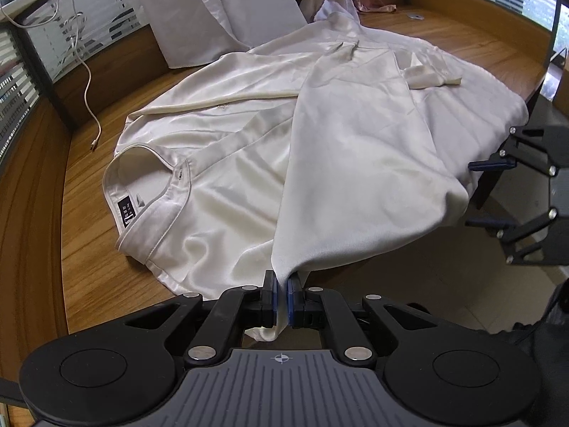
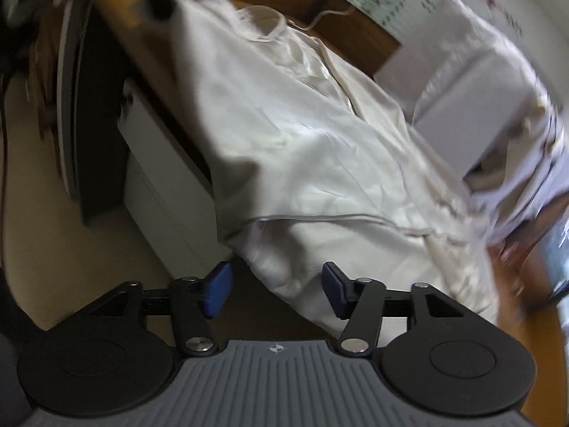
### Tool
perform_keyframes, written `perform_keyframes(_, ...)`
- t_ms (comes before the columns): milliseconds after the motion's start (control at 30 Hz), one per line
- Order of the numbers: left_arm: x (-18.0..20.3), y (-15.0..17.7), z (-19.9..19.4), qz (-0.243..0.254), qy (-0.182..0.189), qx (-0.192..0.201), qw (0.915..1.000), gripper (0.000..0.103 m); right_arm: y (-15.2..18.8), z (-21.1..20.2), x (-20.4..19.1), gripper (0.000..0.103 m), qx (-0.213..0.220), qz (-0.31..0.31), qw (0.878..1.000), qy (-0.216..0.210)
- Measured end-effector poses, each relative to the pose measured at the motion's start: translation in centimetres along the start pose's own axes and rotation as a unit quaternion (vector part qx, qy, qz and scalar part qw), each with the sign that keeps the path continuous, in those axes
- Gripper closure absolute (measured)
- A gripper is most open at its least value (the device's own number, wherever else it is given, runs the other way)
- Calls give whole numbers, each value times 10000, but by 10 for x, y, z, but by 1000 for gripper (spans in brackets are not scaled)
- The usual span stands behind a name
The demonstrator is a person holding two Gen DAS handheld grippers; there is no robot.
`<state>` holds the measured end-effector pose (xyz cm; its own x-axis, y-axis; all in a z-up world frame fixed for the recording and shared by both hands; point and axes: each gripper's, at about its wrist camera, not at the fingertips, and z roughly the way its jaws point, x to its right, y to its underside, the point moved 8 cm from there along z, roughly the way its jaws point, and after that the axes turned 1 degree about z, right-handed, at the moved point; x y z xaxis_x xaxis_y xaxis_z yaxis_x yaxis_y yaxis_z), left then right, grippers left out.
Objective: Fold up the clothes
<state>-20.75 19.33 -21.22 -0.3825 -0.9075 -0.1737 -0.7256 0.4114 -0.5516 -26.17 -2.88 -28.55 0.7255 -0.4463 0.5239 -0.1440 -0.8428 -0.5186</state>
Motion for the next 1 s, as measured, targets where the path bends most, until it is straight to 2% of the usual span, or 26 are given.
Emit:
perform_keyframes(200, -2, -4, -4, -35, 69, 37, 10000, 95, 4, 5, -6, 42, 166, -814, 9950, 560)
perform_keyframes(267, -2, -3, -3, -23, 72, 41, 10000, 95, 6, 6, -8, 50, 182, -1000, 9931, 591)
perform_keyframes(367, -2, -2, -2, 49, 27, 27, 10000, 95, 4, 4, -2, 73, 216, -1059, 9924, 589)
perform_keyframes(433, -1, 0, -2, 145, 27, 29, 9999, 95, 0, -2, 7, 98, 213, -887, 9947, 468)
perform_keyframes(600, 1, 7, -1, 277, 8, 48, 9996, 88, -16, -26, 35, 102, 279, -485, 9979, 334)
perform_keyframes(733, 1, 15, 2, 242, 25, 59, 9997, 88, -29, -35, 56, 102, 283, -407, 9984, 282)
perform_keyframes(867, 2, 25, 4, 128, 6, 105, 9999, 93, -40, -39, 72, 102, 236, -408, 9986, 225)
perform_keyframes(900, 1, 27, 5, 78, -12, 122, 9999, 99, -43, -38, 75, 102, 214, -435, 9986, 209)
perform_keyframes(1000, -4, 21, -4, -125, -60, 282, 9995, 99, -52, -36, 86, 102, 165, -522, 9984, 161)
